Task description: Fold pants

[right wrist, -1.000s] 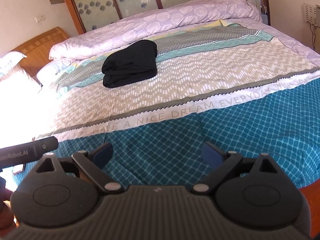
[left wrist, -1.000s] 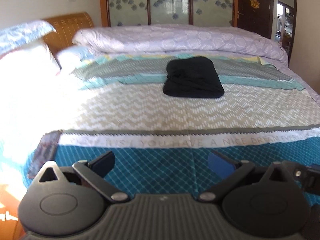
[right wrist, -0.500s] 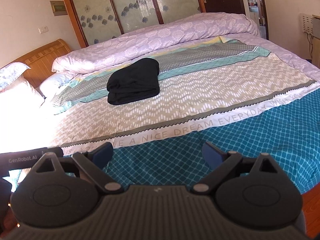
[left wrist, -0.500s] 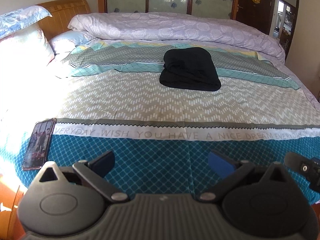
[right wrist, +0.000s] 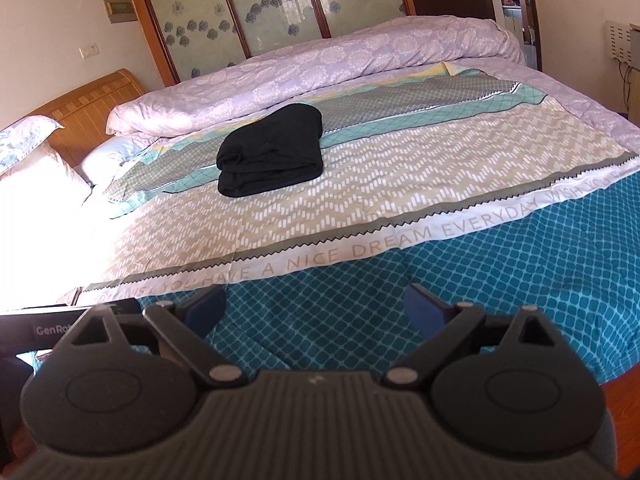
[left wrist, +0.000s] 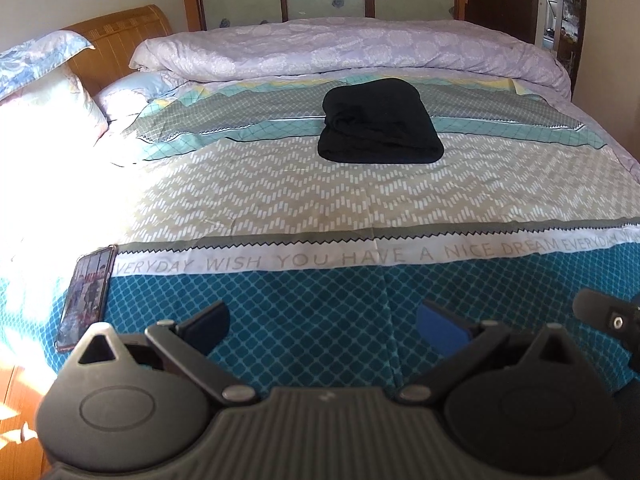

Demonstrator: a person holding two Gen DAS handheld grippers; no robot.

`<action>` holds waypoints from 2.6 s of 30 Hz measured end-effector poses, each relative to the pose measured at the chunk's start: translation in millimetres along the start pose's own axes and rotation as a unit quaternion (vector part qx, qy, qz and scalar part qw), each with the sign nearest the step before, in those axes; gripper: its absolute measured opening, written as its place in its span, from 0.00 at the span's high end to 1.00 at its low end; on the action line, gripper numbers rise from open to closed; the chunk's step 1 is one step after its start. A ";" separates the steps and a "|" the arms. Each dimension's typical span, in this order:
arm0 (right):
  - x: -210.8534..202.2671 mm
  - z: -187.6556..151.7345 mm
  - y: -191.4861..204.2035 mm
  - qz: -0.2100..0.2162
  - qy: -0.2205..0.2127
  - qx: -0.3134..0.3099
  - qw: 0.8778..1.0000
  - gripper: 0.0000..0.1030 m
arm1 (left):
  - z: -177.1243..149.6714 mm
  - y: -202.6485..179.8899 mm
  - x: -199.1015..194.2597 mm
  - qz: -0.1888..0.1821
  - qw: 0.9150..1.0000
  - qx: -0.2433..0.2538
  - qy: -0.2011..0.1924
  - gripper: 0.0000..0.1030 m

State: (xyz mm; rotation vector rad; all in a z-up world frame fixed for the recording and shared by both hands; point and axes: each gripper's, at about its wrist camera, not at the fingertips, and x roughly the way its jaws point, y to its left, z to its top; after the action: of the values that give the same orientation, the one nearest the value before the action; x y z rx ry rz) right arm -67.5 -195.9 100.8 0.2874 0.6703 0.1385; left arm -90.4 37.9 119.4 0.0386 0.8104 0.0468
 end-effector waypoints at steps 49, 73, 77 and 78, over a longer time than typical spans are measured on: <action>3.7 -2.7 -2.4 -0.005 0.006 0.013 1.000 0.05 | -5.6 -3.5 8.0 0.037 0.998 0.044 -0.013 0.00; -1.8 0.4 1.7 -0.011 -0.011 0.009 1.000 0.05 | -5.4 -3.1 6.6 0.032 0.998 0.044 -0.015 0.00; -2.5 1.2 2.0 -0.013 -0.014 0.008 1.000 0.05 | -5.4 -2.7 6.9 0.032 0.998 0.044 -0.015 0.00; -2.6 0.8 2.4 -0.014 -0.015 0.009 1.000 0.05 | -5.3 -2.6 6.9 0.032 0.998 0.044 -0.015 0.00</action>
State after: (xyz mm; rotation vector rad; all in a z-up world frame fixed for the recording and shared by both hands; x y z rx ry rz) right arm -69.2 -194.3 103.7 0.2967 0.6457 0.1020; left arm -89.4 35.7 110.6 0.1487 0.7818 0.0704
